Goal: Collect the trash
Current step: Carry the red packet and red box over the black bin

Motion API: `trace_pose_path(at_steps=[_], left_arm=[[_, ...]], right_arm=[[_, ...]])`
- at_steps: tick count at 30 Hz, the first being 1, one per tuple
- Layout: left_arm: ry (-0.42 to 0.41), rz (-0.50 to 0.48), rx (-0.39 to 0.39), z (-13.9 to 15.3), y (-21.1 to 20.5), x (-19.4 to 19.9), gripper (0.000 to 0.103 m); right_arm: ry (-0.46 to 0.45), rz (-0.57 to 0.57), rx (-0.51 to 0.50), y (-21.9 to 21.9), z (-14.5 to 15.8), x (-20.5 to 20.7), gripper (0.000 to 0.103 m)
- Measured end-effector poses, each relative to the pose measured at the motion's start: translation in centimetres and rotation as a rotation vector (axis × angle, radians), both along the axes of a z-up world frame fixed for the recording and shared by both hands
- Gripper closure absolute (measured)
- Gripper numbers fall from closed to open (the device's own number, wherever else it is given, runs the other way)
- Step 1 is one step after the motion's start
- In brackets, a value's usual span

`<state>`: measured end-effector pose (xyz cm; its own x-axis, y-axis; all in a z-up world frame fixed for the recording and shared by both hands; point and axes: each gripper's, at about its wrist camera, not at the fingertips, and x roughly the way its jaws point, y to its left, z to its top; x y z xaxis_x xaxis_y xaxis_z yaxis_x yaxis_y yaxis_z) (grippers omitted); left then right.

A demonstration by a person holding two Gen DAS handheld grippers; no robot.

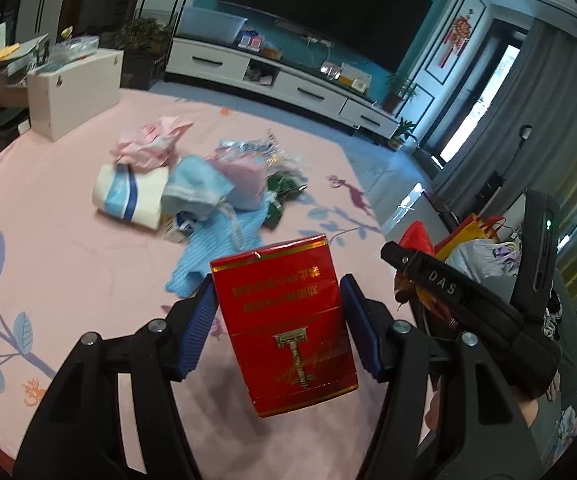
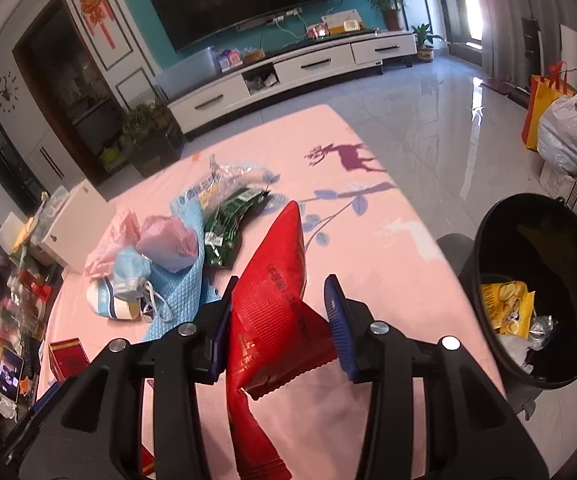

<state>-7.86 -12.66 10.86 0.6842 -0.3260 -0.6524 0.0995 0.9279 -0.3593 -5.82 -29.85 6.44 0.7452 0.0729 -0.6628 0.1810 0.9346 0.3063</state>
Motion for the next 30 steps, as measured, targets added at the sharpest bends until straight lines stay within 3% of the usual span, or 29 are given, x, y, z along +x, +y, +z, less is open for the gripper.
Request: trace_pose_path(at_steps=[14,20,30], left_arm=[[-0.107,-0.129,-0.040,3.1,-5.7,-0.2,0.040],[-0.108,-0.222,-0.075,3.3,-9.3,0.1,0.040],[-0.084,-0.388,-0.122,1.4,-17.2,1.7,0.040]], right_arm=[[-0.141,-0.121,-0.034,-4.4,3.9,-4.8,0.060],[-0.203,-0.226,-0.068,-7.2,5.2,-7.7,0.059],[-0.235,-0.385,-0.025,-13.2,3.5,-10.6,0.059]])
